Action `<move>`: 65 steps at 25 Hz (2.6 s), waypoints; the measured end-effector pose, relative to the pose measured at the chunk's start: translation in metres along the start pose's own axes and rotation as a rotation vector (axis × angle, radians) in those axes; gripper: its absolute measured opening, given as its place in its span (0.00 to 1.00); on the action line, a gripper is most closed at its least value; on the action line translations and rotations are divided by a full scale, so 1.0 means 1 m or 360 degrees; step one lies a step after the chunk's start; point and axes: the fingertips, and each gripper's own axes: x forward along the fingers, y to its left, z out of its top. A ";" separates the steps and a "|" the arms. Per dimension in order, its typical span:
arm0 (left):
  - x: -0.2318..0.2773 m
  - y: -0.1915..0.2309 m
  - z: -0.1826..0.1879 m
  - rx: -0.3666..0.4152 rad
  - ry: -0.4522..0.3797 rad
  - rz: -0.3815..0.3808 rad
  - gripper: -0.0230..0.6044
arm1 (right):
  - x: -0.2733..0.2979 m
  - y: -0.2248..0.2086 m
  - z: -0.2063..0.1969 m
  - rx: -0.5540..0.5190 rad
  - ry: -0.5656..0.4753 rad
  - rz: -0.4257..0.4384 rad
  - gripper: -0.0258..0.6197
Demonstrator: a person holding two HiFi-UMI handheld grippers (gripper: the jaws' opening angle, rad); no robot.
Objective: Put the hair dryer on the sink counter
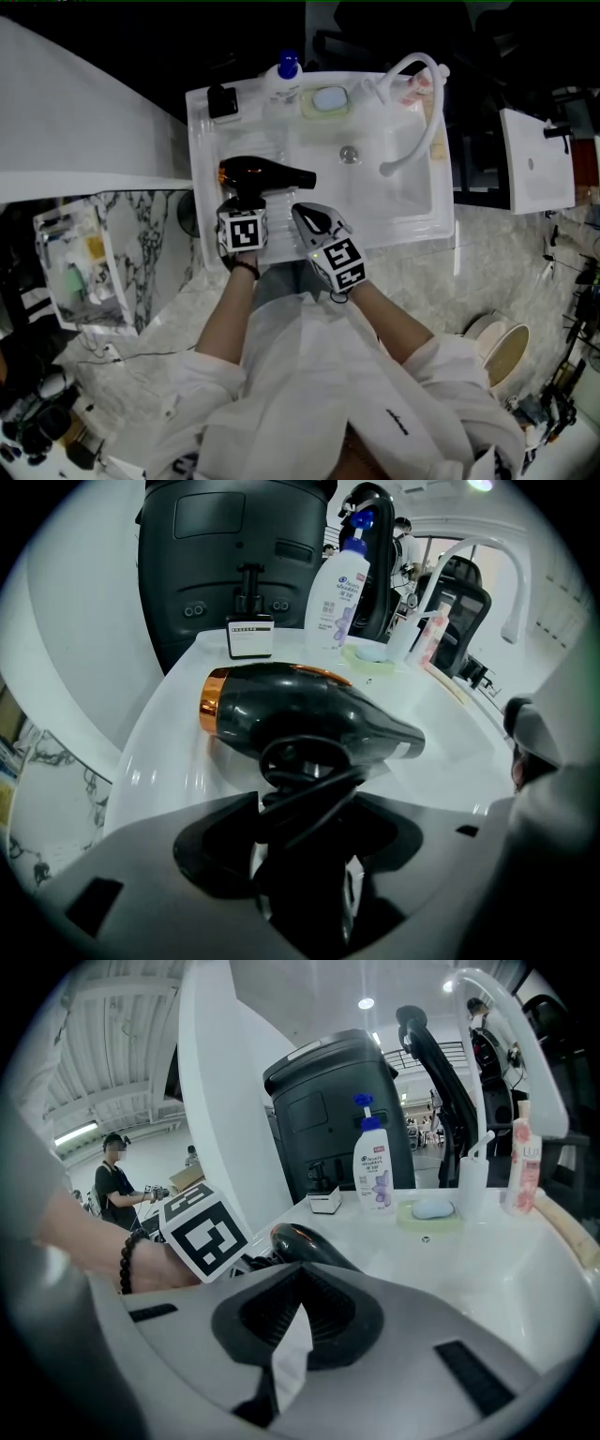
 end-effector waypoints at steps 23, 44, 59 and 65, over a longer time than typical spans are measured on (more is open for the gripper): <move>-0.054 -0.013 0.007 0.0119 -0.0158 -0.0118 0.52 | -0.021 -0.003 0.012 -0.0021 -0.0049 -0.0045 0.07; -0.239 -0.023 0.097 0.0222 -0.1105 -0.0112 0.16 | -0.132 -0.025 0.096 0.0004 -0.0432 -0.0281 0.07; -0.311 -0.006 0.127 0.0275 -0.1585 0.0032 0.11 | -0.189 -0.031 0.135 -0.0038 -0.0637 -0.0353 0.07; -0.307 0.006 0.123 0.0296 -0.1595 0.0083 0.11 | -0.206 -0.046 0.141 -0.0052 -0.0695 -0.0447 0.07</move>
